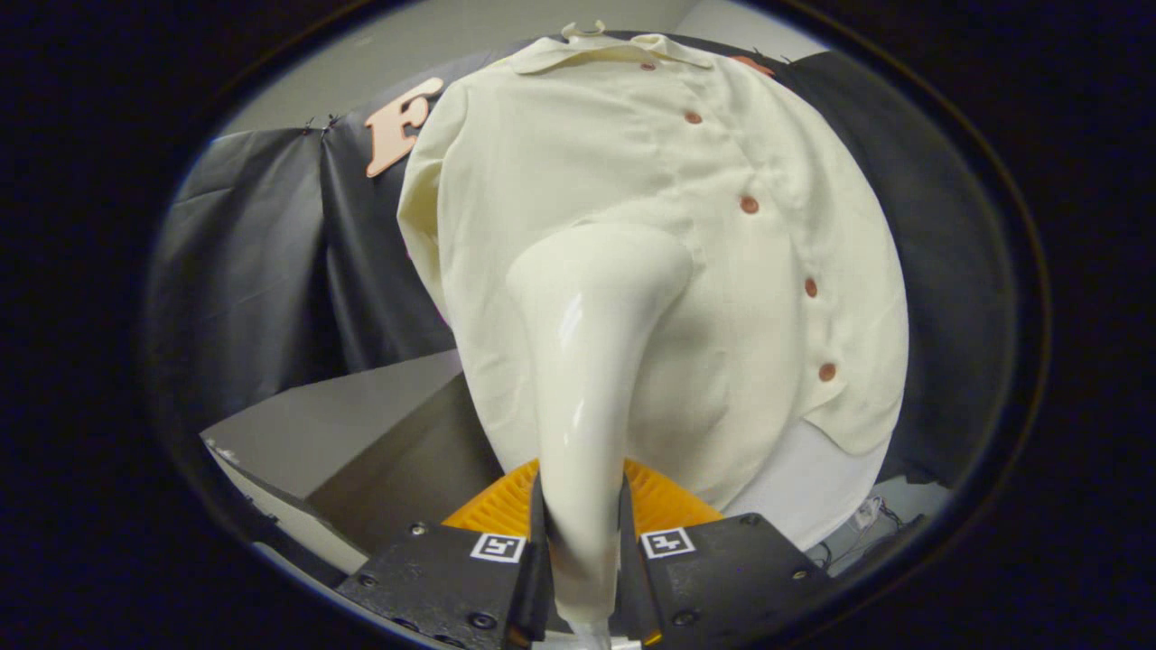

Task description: Iron the clothes twice with a garment steamer, once on the left side and once on the right side.

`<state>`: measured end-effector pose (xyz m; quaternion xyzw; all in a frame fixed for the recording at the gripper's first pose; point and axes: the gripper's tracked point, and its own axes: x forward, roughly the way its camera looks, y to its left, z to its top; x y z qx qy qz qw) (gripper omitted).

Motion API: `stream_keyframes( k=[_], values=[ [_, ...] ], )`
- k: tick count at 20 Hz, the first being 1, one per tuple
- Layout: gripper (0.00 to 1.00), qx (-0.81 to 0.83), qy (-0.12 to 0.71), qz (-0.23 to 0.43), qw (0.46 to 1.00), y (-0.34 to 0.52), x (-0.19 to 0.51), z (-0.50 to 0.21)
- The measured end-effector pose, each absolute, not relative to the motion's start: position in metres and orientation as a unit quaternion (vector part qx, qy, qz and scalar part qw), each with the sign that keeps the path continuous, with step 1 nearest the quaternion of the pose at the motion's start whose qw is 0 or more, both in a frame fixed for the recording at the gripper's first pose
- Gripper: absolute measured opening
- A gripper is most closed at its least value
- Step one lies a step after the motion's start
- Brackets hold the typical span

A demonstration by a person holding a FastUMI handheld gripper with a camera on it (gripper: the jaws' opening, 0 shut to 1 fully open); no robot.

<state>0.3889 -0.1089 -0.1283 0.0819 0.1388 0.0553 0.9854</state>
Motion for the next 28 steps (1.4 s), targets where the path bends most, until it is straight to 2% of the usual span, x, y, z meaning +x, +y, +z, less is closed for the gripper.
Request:
stream_keyframes(
  k=[9, 15, 21, 28],
  values=[
    [0.33, 0.092, 0.206, 0.063, 0.972, -0.115, 0.365, -0.224],
    [0.33, 0.079, 0.25, 0.062, 0.963, -0.113, 0.351, -0.264],
    [0.32, 0.059, 0.243, 0.059, 0.966, -0.116, 0.345, -0.238],
    [0.32, 0.02, 0.151, 0.064, 0.986, -0.142, 0.339, -0.095]
  ],
)
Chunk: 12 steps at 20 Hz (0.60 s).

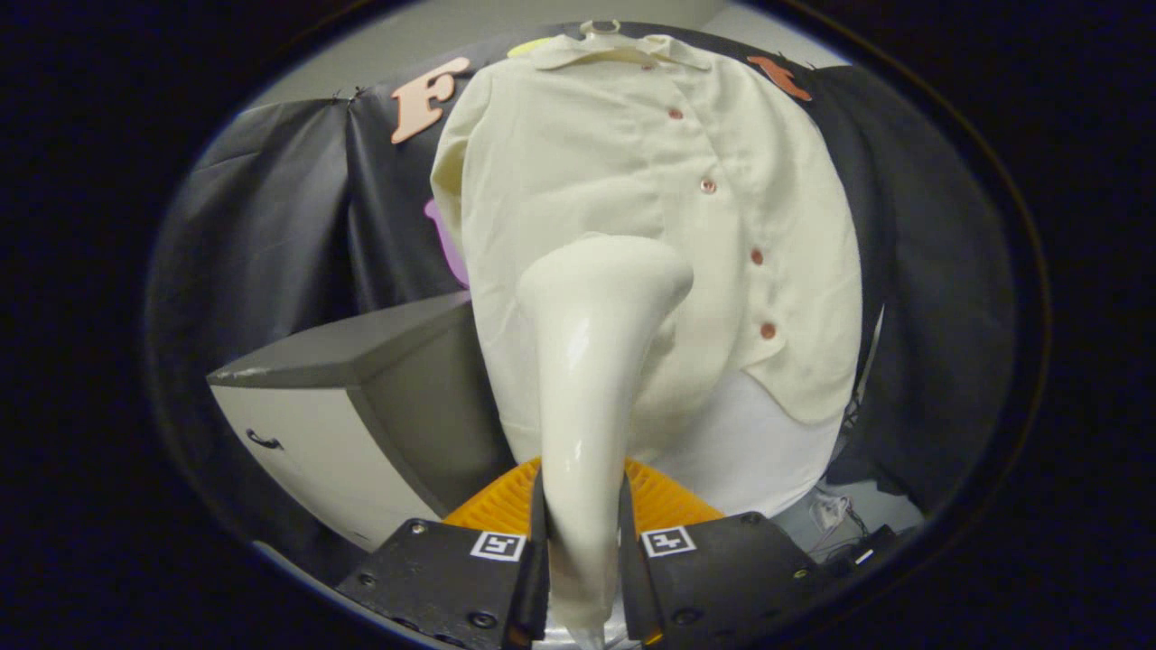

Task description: Iron the clothes twice with a garment steamer, once on the left side and once on the right side.

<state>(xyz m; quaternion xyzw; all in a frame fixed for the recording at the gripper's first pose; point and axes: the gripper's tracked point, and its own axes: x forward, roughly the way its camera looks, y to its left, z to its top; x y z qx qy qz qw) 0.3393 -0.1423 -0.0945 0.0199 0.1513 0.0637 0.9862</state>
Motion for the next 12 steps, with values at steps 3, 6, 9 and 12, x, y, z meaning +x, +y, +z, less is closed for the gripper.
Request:
stream_keyframes(
  k=[3, 6, 9, 12],
  values=[
    [0.33, 0.024, 0.097, 0.05, 0.994, -0.177, 0.337, -0.026],
    [0.32, 0.033, 0.054, 0.017, 0.998, -0.214, 0.356, 0.036],
    [0.32, 0.073, 0.017, -0.008, 0.997, -0.244, 0.384, 0.084],
    [0.32, 0.105, 0.005, -0.041, 0.994, -0.276, 0.414, 0.099]
  ],
)
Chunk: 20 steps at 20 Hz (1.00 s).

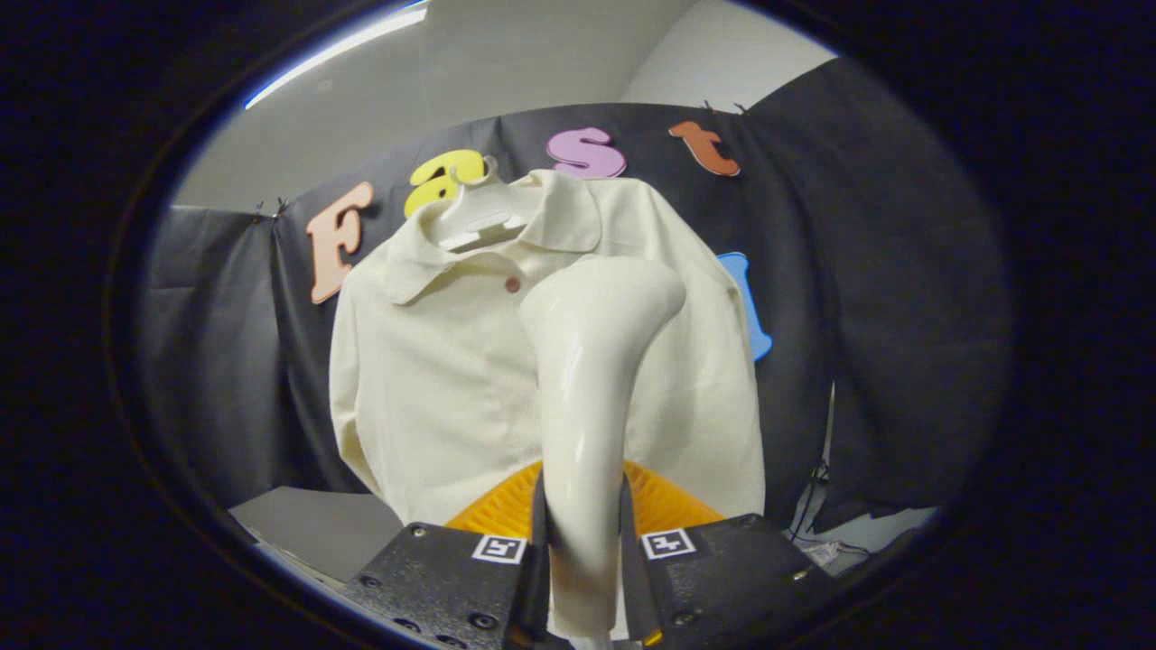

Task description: Iron the clothes twice with a garment steamer, once on the left side and once on the right side.

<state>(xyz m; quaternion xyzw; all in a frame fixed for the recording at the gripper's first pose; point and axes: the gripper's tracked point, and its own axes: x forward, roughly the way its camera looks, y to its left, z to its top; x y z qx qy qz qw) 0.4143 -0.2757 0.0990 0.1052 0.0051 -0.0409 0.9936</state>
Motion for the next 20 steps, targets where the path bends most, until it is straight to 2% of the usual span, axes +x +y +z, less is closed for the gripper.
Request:
stream_keyframes(
  k=[6, 20],
  values=[
    [0.32, 0.109, 0.036, -0.051, 0.992, -0.303, 0.439, 0.079],
    [0.32, 0.163, 0.115, -0.043, 0.979, -0.34, 0.403, -0.074]
  ],
)
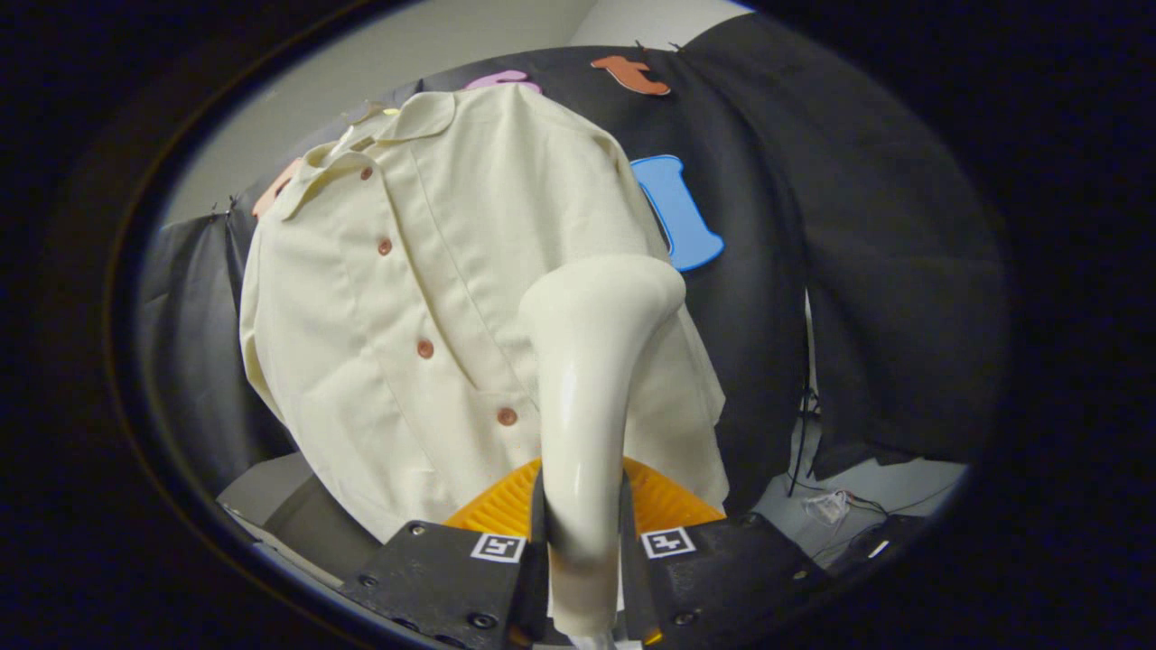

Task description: Iron the clothes twice with a garment steamer, once on the left side and once on the right side.

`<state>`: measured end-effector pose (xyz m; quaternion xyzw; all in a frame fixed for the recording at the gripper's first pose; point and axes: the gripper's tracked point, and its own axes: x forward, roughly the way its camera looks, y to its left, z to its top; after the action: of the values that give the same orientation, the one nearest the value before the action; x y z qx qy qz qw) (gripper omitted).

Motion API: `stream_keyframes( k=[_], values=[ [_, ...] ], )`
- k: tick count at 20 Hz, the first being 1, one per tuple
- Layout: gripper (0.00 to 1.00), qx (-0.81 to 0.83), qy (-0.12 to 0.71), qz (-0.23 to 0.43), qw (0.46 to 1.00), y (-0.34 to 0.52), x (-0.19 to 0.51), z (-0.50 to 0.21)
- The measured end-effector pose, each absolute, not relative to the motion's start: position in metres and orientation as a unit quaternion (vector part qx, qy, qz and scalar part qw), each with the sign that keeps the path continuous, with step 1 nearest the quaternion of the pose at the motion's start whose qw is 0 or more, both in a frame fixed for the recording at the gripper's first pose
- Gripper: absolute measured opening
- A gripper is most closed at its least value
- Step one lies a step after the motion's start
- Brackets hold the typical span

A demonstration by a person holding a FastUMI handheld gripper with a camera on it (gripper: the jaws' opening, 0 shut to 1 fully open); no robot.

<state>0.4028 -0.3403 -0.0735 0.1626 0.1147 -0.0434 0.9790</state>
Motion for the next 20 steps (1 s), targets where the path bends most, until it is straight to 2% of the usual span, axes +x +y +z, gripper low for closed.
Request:
stream_keyframes(
  k=[12, 20],
  values=[
    [0.32, 0.179, 0.168, -0.047, 0.968, -0.353, 0.369, -0.176],
    [0.32, 0.19, 0.184, -0.053, 0.963, -0.351, 0.353, -0.208]
  ],
)
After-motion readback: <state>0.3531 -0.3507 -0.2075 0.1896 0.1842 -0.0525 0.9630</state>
